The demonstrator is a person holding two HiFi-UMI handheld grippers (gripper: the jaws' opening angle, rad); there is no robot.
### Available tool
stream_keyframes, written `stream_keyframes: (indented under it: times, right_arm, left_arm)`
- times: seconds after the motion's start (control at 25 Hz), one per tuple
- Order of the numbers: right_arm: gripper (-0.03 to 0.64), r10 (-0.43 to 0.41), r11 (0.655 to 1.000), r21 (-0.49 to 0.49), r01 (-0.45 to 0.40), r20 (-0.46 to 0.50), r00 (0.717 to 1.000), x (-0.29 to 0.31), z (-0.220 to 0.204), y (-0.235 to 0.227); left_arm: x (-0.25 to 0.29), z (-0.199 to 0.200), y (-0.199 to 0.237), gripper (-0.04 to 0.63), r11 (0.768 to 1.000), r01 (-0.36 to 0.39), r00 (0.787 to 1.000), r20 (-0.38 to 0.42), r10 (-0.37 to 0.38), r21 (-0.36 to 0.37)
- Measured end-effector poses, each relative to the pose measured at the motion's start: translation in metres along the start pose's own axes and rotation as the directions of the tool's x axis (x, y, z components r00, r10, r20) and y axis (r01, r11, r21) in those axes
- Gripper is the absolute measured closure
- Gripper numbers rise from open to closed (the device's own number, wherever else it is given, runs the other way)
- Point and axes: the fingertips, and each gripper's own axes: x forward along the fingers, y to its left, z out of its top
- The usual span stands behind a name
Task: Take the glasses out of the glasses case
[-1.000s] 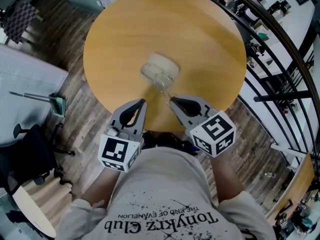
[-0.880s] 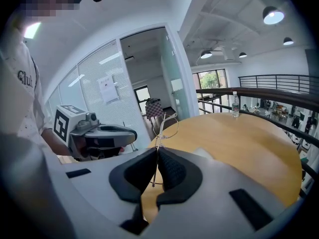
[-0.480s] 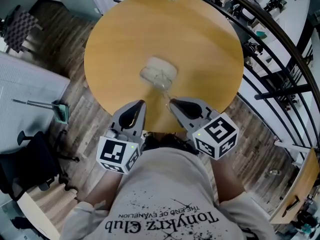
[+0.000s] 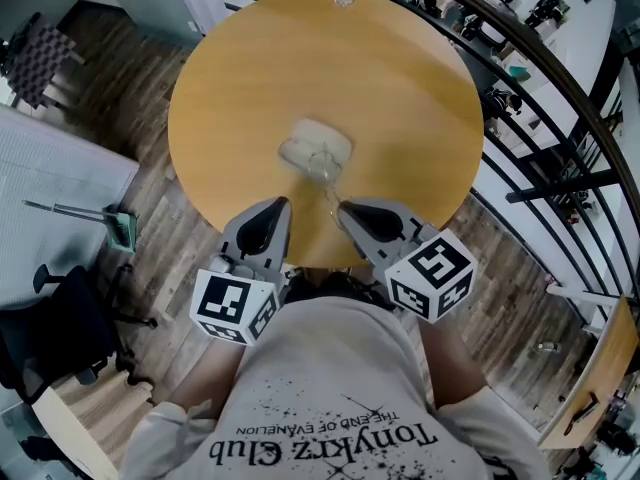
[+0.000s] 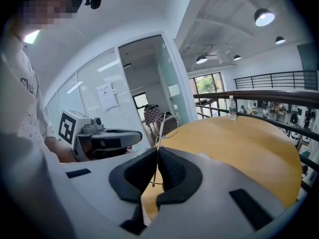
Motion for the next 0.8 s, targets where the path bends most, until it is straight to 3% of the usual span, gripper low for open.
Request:
stream_keyframes:
  times: [0.8]
  right_arm:
    - [0.584, 0.01, 1.0, -0.005, -0.01, 0.006, 1.0, 0.003, 0.009, 0.0]
  left_arm:
    - [0.004, -0.002, 0.006, 0.571, 1.0, 0.013, 1.0, -0.009, -0.013, 0.005]
